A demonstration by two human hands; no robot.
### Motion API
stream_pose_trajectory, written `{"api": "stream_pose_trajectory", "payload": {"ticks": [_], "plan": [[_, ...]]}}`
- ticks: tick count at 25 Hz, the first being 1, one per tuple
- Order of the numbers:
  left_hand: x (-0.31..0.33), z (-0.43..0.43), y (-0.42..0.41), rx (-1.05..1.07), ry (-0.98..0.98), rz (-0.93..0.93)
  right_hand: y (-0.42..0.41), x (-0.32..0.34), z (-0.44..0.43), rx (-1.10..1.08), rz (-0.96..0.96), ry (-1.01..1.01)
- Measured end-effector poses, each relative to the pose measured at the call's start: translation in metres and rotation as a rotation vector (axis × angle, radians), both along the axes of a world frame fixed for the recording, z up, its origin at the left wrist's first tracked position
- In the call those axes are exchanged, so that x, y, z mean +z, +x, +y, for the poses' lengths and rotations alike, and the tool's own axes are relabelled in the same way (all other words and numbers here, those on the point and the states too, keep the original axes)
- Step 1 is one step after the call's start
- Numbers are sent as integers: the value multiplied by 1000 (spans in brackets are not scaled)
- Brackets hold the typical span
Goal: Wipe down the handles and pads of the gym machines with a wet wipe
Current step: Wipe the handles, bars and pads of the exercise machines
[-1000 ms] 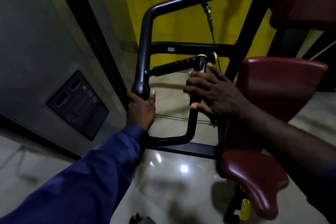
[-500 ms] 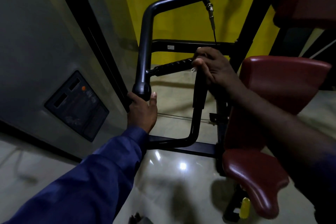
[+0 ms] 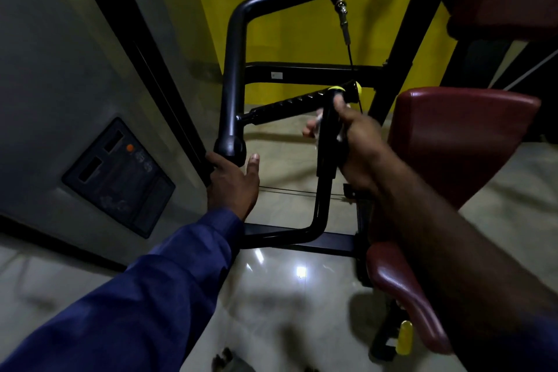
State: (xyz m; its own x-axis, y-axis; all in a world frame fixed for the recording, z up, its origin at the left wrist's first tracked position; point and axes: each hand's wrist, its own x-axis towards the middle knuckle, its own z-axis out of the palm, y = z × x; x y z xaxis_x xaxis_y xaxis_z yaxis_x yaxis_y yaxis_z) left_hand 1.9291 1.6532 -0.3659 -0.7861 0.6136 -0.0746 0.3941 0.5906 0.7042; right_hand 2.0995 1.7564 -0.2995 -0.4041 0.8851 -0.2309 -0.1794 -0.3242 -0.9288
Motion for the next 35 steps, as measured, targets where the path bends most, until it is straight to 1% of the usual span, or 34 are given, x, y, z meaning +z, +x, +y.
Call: {"api": "stream_pose_trajectory", "payload": {"ticks": [2, 4, 6, 9, 11, 13, 16, 18, 21, 24, 26, 28, 29, 31, 32, 33, 34, 35], "plan": [[1, -1, 1, -3, 5, -4, -9, 18, 26, 37, 158, -87], [0, -1, 0, -6, 14, -5, -16, 23, 39, 37, 241, -135], [-1, 0, 0, -1, 16, -4, -12, 6, 24, 107, 274, -164], [-1, -1, -1, -8, 33, 3, 6, -36, -50, 202, 264, -256], [-6, 2, -2, 3, 41, 5, 14, -51, -72, 181, 243, -264], [-6, 1, -3, 0, 9, 23, 7, -42, -46, 141, 232, -295], [-2, 0, 0, -5, 35, -4, -8, 0, 8, 83, 274, -286], [-1, -1, -1, 2, 31, -8, -11, -1, 0, -4, 159, -188], [-1, 0, -1, -1, 28, -4, -11, -41, -65, -170, -54, 51], [-1, 1, -1, -11, -1, 10, -14, -73, -102, -294, -357, 485], [0, 1, -1, -13, 0, 9, -9, -78, -100, -261, -549, 826], [0, 1, -2, -16, 1, 2, 5, -73, -88, -101, -733, 1217], [-1, 1, -3, -21, -3, -1, 13, -71, -78, 10, -814, 1458], [-2, 0, -4, -21, 4, -7, 31, -58, -41, 299, -862, 1938], [-2, 0, -3, -17, 17, -11, 36, -40, -20, 455, -849, 2113], [-2, 0, -2, -12, 28, -14, 37, -21, 1, 582, -839, 2242], [-1, -1, -2, -6, 34, -17, 35, -6, 20, 632, -845, 2295], [0, -2, -2, -6, 36, -21, 31, 4, 32, 591, -888, 2276]]}}
